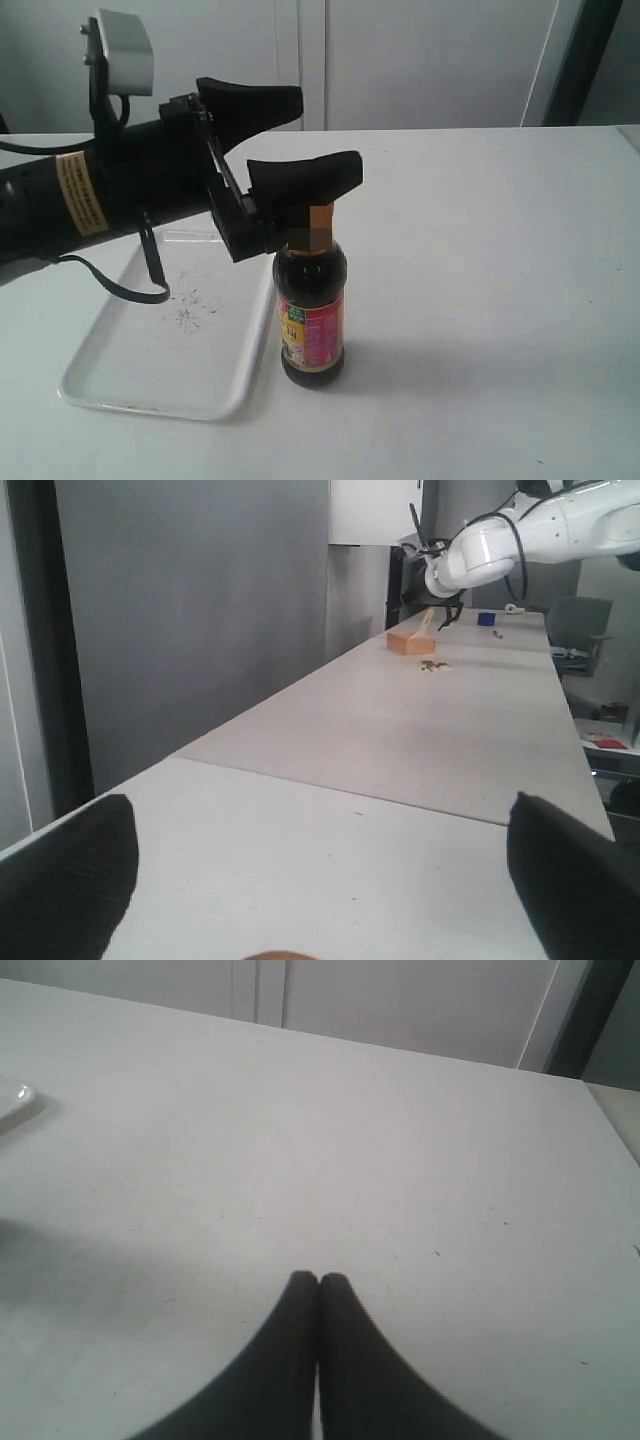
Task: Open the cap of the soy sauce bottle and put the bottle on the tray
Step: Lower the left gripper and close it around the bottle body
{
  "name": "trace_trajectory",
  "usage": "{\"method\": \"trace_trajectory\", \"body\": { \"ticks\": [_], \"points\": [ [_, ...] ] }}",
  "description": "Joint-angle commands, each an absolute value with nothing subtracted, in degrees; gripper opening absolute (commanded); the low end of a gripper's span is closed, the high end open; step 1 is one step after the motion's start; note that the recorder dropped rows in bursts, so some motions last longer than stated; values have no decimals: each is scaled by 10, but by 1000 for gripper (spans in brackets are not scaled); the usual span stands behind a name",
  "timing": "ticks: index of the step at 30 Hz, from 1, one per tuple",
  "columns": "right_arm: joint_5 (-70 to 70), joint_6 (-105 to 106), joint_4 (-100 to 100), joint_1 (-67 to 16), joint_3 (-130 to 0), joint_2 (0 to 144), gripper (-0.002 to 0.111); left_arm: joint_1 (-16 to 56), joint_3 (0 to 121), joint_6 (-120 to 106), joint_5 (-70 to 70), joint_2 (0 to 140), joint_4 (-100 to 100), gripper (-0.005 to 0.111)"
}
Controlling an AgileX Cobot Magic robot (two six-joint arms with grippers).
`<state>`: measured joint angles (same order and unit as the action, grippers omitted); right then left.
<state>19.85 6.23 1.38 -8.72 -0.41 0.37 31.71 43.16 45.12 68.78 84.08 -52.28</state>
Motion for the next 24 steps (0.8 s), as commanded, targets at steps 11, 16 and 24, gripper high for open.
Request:
{"method": "trace_trajectory", "body": {
  "ticks": [11, 16, 24],
  "points": [
    [197, 67, 15, -85, 0, 0, 0, 321, 447, 436, 700, 922, -526, 101],
    [197, 67, 15, -85, 0, 0, 0, 321, 447, 427, 700, 950, -534, 101],
    [197, 67, 15, -85, 0, 0, 0, 321, 447, 415, 700, 983, -542, 101]
  ]
}}
